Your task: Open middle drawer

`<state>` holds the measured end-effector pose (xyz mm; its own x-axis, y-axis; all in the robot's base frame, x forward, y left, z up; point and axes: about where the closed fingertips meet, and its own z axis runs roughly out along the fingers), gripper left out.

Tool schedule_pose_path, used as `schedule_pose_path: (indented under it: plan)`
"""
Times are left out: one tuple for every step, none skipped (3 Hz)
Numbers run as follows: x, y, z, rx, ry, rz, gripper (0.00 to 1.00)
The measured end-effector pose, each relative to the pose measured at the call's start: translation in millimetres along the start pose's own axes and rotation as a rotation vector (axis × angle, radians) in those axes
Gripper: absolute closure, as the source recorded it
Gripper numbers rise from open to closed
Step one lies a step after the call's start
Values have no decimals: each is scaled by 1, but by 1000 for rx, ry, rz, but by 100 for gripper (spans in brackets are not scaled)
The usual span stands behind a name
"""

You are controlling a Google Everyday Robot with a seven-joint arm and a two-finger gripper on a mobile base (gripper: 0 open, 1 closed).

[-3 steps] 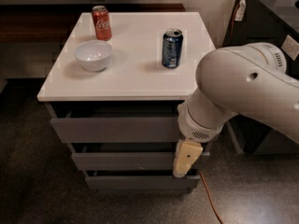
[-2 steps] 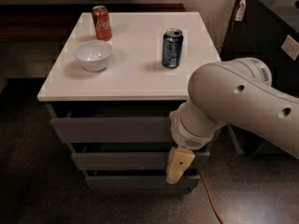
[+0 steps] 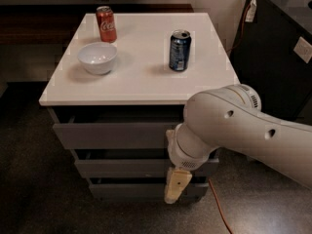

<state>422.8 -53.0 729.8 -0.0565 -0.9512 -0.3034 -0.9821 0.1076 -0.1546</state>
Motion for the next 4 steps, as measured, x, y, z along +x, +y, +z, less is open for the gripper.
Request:
schedule_pose_path:
  plan:
    - [1,2,24,15,1,-15,0]
    - [3,0,46,30,3,-30,0]
    - [5,-6,60,40,5,-38,0]
    - [10,-17,85,60,17,-38,0]
